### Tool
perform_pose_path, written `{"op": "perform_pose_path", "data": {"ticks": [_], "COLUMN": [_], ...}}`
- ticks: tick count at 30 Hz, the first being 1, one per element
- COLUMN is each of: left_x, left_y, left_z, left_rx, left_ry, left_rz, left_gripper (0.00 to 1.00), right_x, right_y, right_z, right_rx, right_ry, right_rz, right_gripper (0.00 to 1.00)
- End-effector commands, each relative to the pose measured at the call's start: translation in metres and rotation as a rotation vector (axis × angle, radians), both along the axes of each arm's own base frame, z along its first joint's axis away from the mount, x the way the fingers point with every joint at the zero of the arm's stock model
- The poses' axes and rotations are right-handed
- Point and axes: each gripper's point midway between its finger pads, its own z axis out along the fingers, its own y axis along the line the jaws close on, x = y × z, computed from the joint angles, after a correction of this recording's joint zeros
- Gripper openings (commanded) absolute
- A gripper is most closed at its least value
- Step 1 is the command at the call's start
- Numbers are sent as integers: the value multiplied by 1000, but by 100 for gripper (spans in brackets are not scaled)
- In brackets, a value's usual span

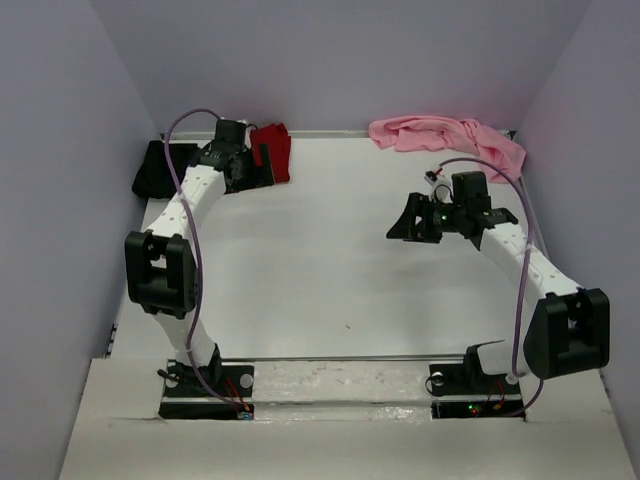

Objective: Fold and stack the t-shirts
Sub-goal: Neatly place the folded tshirt to the corner

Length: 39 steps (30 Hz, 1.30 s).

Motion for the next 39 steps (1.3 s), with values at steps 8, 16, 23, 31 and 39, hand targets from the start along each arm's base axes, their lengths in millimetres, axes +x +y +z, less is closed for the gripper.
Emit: {"op": "perform_pose_path", "data": {"ticks": [8, 16, 23, 31, 39], "left_x": [-45, -78, -83, -79, -76], "left_y": [10, 7, 7, 7, 10], "left_z": [26, 19, 19, 23, 24], "left_rx": [17, 44, 60, 68, 82], "left_ry": [-45, -38, -57, -70, -73], "left_rz": [-16, 1, -29, -31, -17], "left_gripper": [99, 99, 99, 99, 99], "right_x": [43, 53, 51, 50, 54], "right_y": [5, 1, -2, -3, -1], "right_z": [57, 81, 87, 89, 92], "right_rx": [-143, -441, -453, -457, -452], "right_ry": [-273, -480, -502, -513, -515], "right_rz": [4, -73, -93, -89, -91], "right_gripper": [73, 73, 72, 73, 71]}}
